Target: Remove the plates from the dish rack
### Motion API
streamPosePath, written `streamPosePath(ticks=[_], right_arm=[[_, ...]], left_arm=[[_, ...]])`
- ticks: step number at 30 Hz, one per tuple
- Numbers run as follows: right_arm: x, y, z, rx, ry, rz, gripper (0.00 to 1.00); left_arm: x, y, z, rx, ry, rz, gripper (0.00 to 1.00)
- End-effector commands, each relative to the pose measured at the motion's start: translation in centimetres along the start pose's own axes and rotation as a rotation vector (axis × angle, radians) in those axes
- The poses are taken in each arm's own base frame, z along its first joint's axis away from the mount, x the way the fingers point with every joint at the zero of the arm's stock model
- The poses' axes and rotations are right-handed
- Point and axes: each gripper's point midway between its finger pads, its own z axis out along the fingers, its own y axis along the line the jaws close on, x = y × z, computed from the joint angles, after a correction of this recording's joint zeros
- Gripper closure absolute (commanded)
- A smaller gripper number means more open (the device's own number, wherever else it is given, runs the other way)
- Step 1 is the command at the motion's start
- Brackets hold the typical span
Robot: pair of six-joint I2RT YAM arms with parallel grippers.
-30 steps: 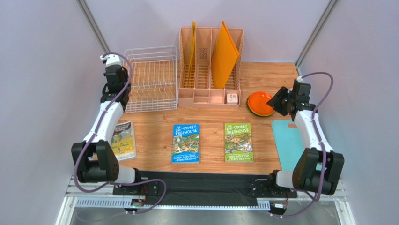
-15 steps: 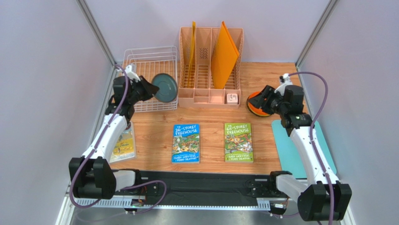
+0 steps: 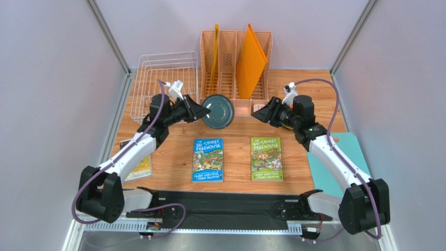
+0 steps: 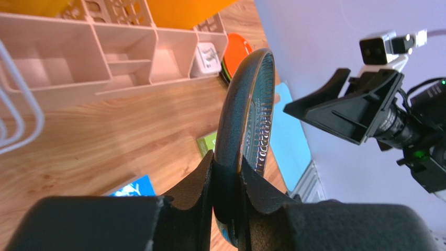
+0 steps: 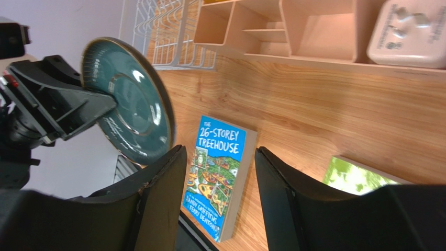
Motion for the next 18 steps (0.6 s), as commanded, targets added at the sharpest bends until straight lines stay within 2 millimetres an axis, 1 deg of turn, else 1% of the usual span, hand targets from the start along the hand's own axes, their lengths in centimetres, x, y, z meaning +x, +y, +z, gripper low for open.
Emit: streamPosePath(ticks=[1,5,6,8,12,13,15,17,18], right_arm=[[-0.6,3.1,1.8,-0.140,-0.020,-0.014,0.44],[-0.2,3.5,3.2,-0.174,-0.005,-0.001,0.44],[0.3,3.3,3.7,-0.170,0.015,0.007,0.44],[0.5,3.3,4.2,-0.171,0.029,0.008,0.44],[1.5,3.2,5.2,-0.192,0.064,0.018,0.45],[1.6,3.2,5.3,-0.196,0.071,0.026,0.50],[2.2,3.4,5.6,-0.229,0.099,0.026,0.53],[2.6,3.5,5.7,-0.252,0.120,0.031,0.63],[2.8,3.6,5.7,-0.265,0.129,0.031,0.66]], left_arm=[[-0.2,-3.4,1.3,0.122,-0.026,0.020,1.00],[1.2,-4.1,2.6,0.146,0.011,0.012,1.00],[1.4,-4.6,2.8,0.157,0.017,0.018,1.00],[1.8,-4.8,3.3,0.162,0.029,0.019,1.00],[2.1,-5.5,3.9,0.177,0.040,0.023,1.00],[2.1,-5.4,4.0,0.179,0.042,0.022,1.00],[2.2,-5.5,4.3,0.186,0.044,0.023,1.00],[2.3,-5.3,4.5,0.187,0.048,0.018,1.00],[2.3,-5.3,4.6,0.188,0.049,0.018,1.00]])
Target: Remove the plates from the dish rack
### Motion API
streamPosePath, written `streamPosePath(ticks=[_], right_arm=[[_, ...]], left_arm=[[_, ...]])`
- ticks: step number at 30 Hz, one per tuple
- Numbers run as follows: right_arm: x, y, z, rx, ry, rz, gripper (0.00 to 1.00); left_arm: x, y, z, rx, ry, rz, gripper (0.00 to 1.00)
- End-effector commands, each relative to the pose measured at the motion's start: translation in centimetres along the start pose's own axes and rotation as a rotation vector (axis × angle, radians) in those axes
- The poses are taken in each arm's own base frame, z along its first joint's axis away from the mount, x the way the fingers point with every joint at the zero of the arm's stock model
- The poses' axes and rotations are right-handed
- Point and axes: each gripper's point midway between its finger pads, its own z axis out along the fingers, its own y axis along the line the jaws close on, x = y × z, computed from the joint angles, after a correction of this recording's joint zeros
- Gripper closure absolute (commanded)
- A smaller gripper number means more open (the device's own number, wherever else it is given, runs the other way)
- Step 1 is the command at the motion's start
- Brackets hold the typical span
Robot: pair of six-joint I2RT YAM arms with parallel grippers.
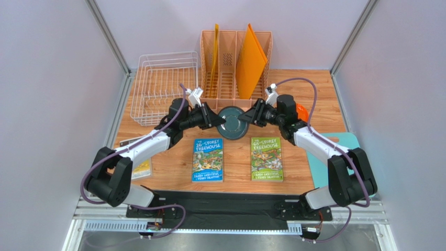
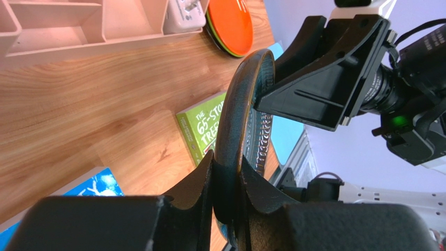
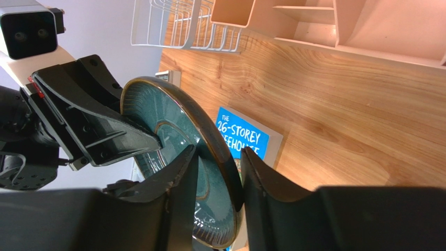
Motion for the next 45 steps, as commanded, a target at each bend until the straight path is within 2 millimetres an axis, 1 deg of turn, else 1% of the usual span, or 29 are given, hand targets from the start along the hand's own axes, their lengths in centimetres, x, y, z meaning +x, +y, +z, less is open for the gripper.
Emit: streamPosePath(ticks=[1,2,4,5,7,8,11,13,14,15,16,17,18,21,25,27,28,29,30,31,32,33,35,36,38,39,42,43,45], right_arm=[[-0.2,2.8,0.3,-0.138,0.018,-0.030,0.69],[0.0,3.1,0.2,-0.164,0.029,-0.032,0.72],[0.5,3.2,0.2,-0.184,0.049,-0.030,0.85],[0.8,3.6,0.1,-0.212,0.070,-0.037,0.87],[1.4,3.9,-0.1,-0.239,0.087,-0.042,0.99],[1.4,4.3,-0.3,-0.260,0.091,-0.047,1.00],[1.5,4.1,-0.7,-0.246,0.078,-0.046,1.00],[1.4,3.9,-0.9,-0.225,0.063,-0.048,1.00],[1.2,3.9,-1.1,-0.209,0.051,-0.046,1.00],[0.8,3.6,-1.3,-0.192,0.035,-0.048,1.00],[0.5,3.7,-1.4,-0.182,0.025,-0.052,1.00],[0.0,3.4,-1.8,-0.149,0.003,-0.047,1.00],[-0.3,3.2,-2.0,-0.130,-0.012,-0.047,1.00],[-1.9,2.7,-3.4,-0.069,-0.076,-0.054,1.00],[-3.8,1.4,-5.4,0.024,-0.160,-0.050,1.00],[-5.5,-0.5,-7.5,0.126,-0.234,-0.040,1.00],[-6.0,-1.3,-8.4,0.158,-0.256,-0.030,1.00],[-7.3,-2.7,-10.3,0.215,-0.315,-0.009,1.00],[-7.8,-3.6,-11.3,0.250,-0.344,0.001,1.00],[-8.5,-4.1,-12.6,0.280,-0.382,-0.002,1.00],[-9.5,-6.6,-14.7,0.380,-0.437,0.029,1.00],[-9.9,-7.3,-15.7,0.414,-0.461,0.032,1.00],[-10.7,-9.6,-17.9,0.501,-0.507,0.061,1.00],[-11.0,-10.4,-18.5,0.529,-0.520,0.074,1.00],[-11.6,-12.2,-19.6,0.584,-0.539,0.106,1.00],[-11.8,-12.7,-19.8,0.599,-0.539,0.105,1.00],[-12.8,-14.5,-20.1,0.629,-0.532,0.134,1.00],[-12.9,-15.5,-19.8,0.643,-0.518,0.152,1.00],[-14.2,-16.3,-20.1,0.659,-0.537,0.151,1.00]], left_arm=[[-3.7,-4.6,0.2,0.141,-0.101,0.072,1.00],[-3.8,-4.5,0.3,0.142,-0.102,0.073,1.00],[-3.9,-4.6,0.5,0.146,-0.103,0.077,1.00],[-3.8,-4.4,0.6,0.144,-0.101,0.075,1.00],[-4.0,-4.6,0.8,0.150,-0.100,0.081,1.00],[-3.9,-4.4,1.0,0.147,-0.096,0.078,1.00],[-4.0,-4.3,1.3,0.146,-0.088,0.075,1.00],[-4.0,-4.2,1.5,0.141,-0.082,0.077,0.87],[-4.0,-4.0,1.6,0.136,-0.080,0.079,0.77],[-4.1,-3.9,1.6,0.130,-0.081,0.080,0.62],[-3.9,-3.7,1.7,0.125,-0.077,0.087,0.59],[-4.0,-3.7,1.6,0.121,-0.078,0.089,0.52],[-4.1,-3.5,1.6,0.110,-0.084,0.090,0.42],[-4.1,-3.1,1.5,0.087,-0.085,0.101,0.33],[-4.1,-2.4,1.3,0.045,-0.087,0.117,0.27],[-4.4,-2.3,0.9,0.019,-0.099,0.139,0.25],[-4.3,-1.4,0.6,-0.034,-0.098,0.165,0.23],[-4.6,-1.4,0.1,-0.055,-0.107,0.190,0.21],[-5.3,-0.7,-0.3,-0.106,-0.133,0.242,0.11],[-5.2,-0.4,-1.1,-0.145,-0.129,0.261,0.10],[-5.5,0.0,-1.5,-0.178,-0.140,0.289,0.09],[-6.2,1.0,-2.1,-0.245,-0.164,0.350,0.09],[-6.7,1.5,-3.6,-0.314,-0.186,0.397,0.06],[-7.2,2.6,-4.5,-0.390,-0.199,0.436,0.01],[-7.6,3.1,-5.9,-0.458,-0.210,0.472,0.01],[-8.3,3.8,-6.9,-0.520,-0.229,0.508,0.01],[-9.2,4.6,-9.2,-0.630,-0.266,0.555,0.01],[-9.5,4.4,-10.0,-0.650,-0.283,0.563,0.01],[-9.7,5.1,-11.2,-0.708,-0.306,0.578,0.00]])
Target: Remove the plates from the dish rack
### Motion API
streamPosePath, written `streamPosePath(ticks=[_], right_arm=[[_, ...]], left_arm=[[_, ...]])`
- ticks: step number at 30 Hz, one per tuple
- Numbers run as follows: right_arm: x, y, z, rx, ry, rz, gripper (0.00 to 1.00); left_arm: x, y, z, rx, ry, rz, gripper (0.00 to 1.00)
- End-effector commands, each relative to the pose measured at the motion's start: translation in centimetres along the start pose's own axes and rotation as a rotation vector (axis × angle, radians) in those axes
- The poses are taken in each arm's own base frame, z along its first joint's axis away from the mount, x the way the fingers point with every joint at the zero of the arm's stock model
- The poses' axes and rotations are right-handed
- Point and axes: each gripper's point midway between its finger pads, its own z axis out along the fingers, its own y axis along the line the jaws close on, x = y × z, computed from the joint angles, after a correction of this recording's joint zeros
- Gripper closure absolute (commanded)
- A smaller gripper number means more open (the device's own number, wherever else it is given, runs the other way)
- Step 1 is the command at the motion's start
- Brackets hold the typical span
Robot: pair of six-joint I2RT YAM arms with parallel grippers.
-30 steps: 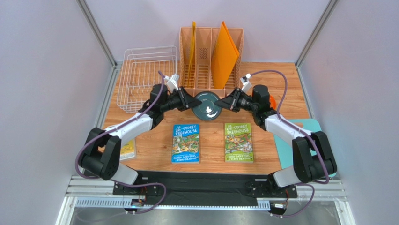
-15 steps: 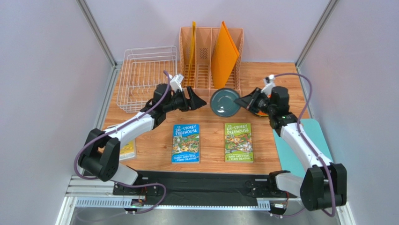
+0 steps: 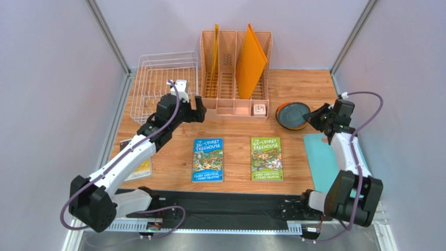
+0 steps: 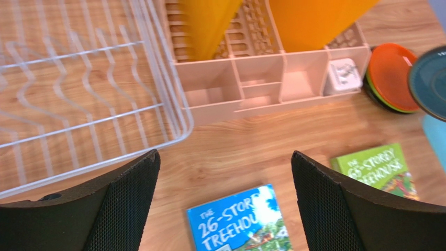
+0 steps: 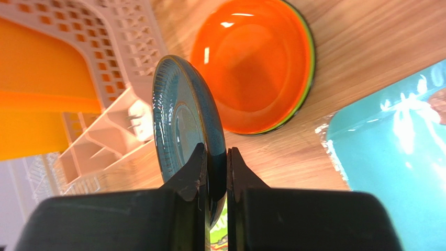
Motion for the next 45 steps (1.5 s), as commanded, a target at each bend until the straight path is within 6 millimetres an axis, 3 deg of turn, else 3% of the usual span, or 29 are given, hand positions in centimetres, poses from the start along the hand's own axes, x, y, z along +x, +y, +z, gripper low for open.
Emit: streamPosePath(ticks=[1,2,9,13,25,29,30,36,45], right_arm=[[-4.2,0.9,1.6,-0.014,-0.070,-0.027,1.00],[-5.3,1.0,1.9,-0.019,-0.085,-0.025,1.00],[-6.5,0.4,5.8,-0.019,-0.046,0.010,1.00],[-6.2,-0.1,7.9,-0.026,-0.006,0.036,1.00],[-3.4,-1.9,9.8,-0.023,0.083,0.054,0.95],[-2.6,-2.2,10.2,-0.025,0.110,0.062,0.86],[-2.6,-2.2,10.2,-0.027,0.111,0.059,0.79],[-2.2,-1.9,9.9,-0.043,0.139,0.042,0.62],[-2.7,-2.0,7.7,0.022,0.140,-0.034,0.54]], left_arm=[[-1.9,4.0,-2.7,-0.205,-0.067,0.117,0.01],[-1.5,4.3,-2.9,-0.217,-0.065,0.121,0.01],[-2.3,4.7,-3.8,-0.231,-0.119,0.128,0.01],[-1.7,4.7,-2.8,-0.231,-0.091,0.130,0.01],[-1.2,4.5,-2.2,-0.224,-0.067,0.119,0.00],[-1.1,4.5,-2.2,-0.222,-0.064,0.115,0.01],[-1.1,4.4,-2.1,-0.218,-0.065,0.113,0.01],[-0.8,4.2,-2.0,-0.208,-0.056,0.105,0.00],[-0.8,3.7,-2.2,-0.185,-0.051,0.081,0.01]])
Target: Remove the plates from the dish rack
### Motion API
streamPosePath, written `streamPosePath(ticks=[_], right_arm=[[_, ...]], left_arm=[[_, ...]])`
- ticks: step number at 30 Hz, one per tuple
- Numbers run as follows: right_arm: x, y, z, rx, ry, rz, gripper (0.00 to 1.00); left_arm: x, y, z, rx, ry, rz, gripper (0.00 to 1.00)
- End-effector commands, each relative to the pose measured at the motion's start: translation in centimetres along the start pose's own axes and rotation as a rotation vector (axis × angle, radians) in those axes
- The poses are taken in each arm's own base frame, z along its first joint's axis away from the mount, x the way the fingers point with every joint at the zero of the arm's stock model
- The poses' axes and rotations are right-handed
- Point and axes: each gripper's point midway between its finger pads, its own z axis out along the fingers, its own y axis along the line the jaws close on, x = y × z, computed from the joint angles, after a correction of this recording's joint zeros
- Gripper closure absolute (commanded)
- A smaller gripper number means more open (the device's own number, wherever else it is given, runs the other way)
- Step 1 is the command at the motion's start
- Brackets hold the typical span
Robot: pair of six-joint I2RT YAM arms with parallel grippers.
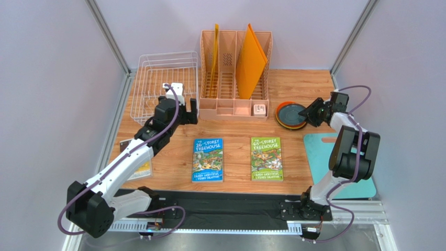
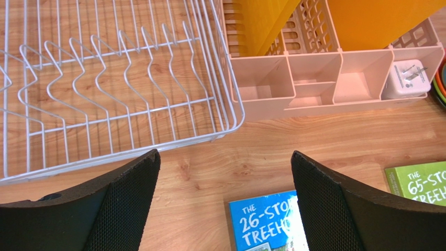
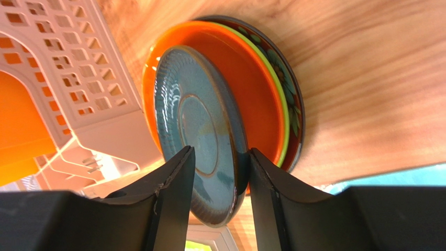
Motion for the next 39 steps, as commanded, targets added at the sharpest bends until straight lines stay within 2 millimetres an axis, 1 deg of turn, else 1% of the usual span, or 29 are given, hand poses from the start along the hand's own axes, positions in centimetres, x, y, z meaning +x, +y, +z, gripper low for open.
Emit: streamPosePath(ticks=[1,4,5,7,11,14,15,17,18,19,20,21,22,23,24,25,26,27,28,29,30,31,32,33,34,35,36,38,39], right_arm=[[-2.0,2.0,-2.5,0.001,-0.058,-0.096,0.53],[-2.2,1.9,-3.3,0.027,-0.077,-0.120,0.52],[-2.2,1.4,-3.3,0.058,-0.082,-0.123,0.52],[-2.5,1.4,-4.0,0.089,-0.094,-0.141,0.52],[-3.5,0.9,-5.2,0.154,-0.156,-0.170,0.51],[-3.6,0.9,-6.0,0.168,-0.171,-0.177,0.50],[-3.6,1.2,-6.4,0.158,-0.178,-0.178,0.51],[-2.5,1.6,-6.8,0.132,-0.161,-0.186,0.51],[-2.2,2.6,-7.7,0.103,-0.177,-0.207,0.51],[-0.7,2.9,-7.7,0.081,-0.150,-0.230,0.51],[0.1,3.4,-8.0,0.071,-0.150,-0.259,0.50],[0.4,4.5,-9.2,0.045,-0.182,-0.306,0.50],[1.8,5.7,-9.3,0.017,-0.181,-0.363,0.50],[3.2,5.5,-9.2,0.017,-0.177,-0.398,0.50],[3.5,6.4,-10.2,0.002,-0.226,-0.452,0.50],[3.9,7.8,-10.3,-0.014,-0.279,-0.509,0.49],[5.2,7.6,-10.0,-0.010,-0.279,-0.550,0.49],[5.1,8.0,-10.8,0.001,-0.336,-0.580,0.49],[5.4,8.4,-11.0,0.023,-0.385,-0.621,0.49],[6.5,7.6,-10.9,0.024,-0.388,-0.650,0.49],[6.8,7.4,-11.0,0.023,-0.411,-0.664,0.49],[7.0,7.7,-11.0,0.015,-0.453,-0.679,0.49],[7.2,7.9,-11.4,-0.002,-0.477,-0.686,0.49],[8.2,6.8,-10.9,0.003,-0.464,-0.698,0.48],[8.2,7.1,-11.1,-0.004,-0.496,-0.703,0.48],[8.2,7.0,-11.4,-0.003,-0.520,-0.704,0.48],[8.3,6.8,-11.2,-0.009,-0.551,-0.708,0.48],[7.9,6.4,-11.5,0.016,-0.605,-0.704,0.47],[7.7,6.7,-11.5,0.007,-0.629,-0.703,0.47]], left_arm=[[-1.0,-0.7,-0.5,0.033,-0.019,-0.030,0.00],[-1.1,-0.8,-0.7,0.036,-0.014,-0.038,0.01],[-1.1,-0.8,-0.7,0.038,-0.010,-0.040,0.01],[-1.1,-0.9,-0.8,0.039,-0.002,-0.043,0.01],[-1.0,-0.9,-1.0,0.042,0.014,-0.053,0.01],[-1.2,-0.9,-1.4,0.045,0.007,-0.067,0.01],[-1.4,-0.9,-1.7,0.046,-0.003,-0.071,0.01],[-1.5,-0.7,-2.0,0.037,-0.011,-0.077,0.01],[-1.7,-0.5,-2.3,0.031,-0.025,-0.081,0.01],[-1.6,-0.3,-2.3,0.025,-0.026,-0.079,0.01],[-1.7,0.1,-2.4,0.006,-0.031,-0.075,0.01],[-1.9,0.3,-2.6,-0.002,-0.039,-0.074,0.01],[-2.0,0.5,-2.8,-0.011,-0.042,-0.067,0.01],[-2.1,0.8,-2.9,-0.024,-0.048,-0.060,0.01],[-2.3,1.1,-3.1,-0.037,-0.060,-0.058,0.01],[-2.1,1.5,-3.1,-0.054,-0.061,-0.055,0.01],[-2.0,1.9,-3.2,-0.073,-0.060,-0.048,0.00],[-2.0,2.0,-3.4,-0.074,-0.060,-0.040,0.01],[-2.0,2.1,-3.6,-0.078,-0.056,-0.036,0.01],[-1.6,2.4,-3.8,-0.094,-0.045,-0.036,0.01],[-1.8,2.5,-4.3,-0.093,-0.057,-0.043,0.01],[-1.2,2.7,-4.4,-0.095,-0.050,-0.046,0.01],[-1.0,2.8,-4.6,-0.097,-0.054,-0.053,0.01],[-1.2,2.9,-5.0,-0.096,-0.069,-0.063,0.01],[-0.3,3.0,-5.0,-0.097,-0.059,-0.069,0.00],[-0.3,3.1,-5.1,-0.096,-0.068,-0.076,0.01],[0.4,3.3,-5.3,-0.099,-0.068,-0.080,0.01],[0.8,3.5,-5.4,-0.105,-0.083,-0.091,0.01],[1.3,4.0,-5.6,-0.121,-0.082,-0.093,0.01]])
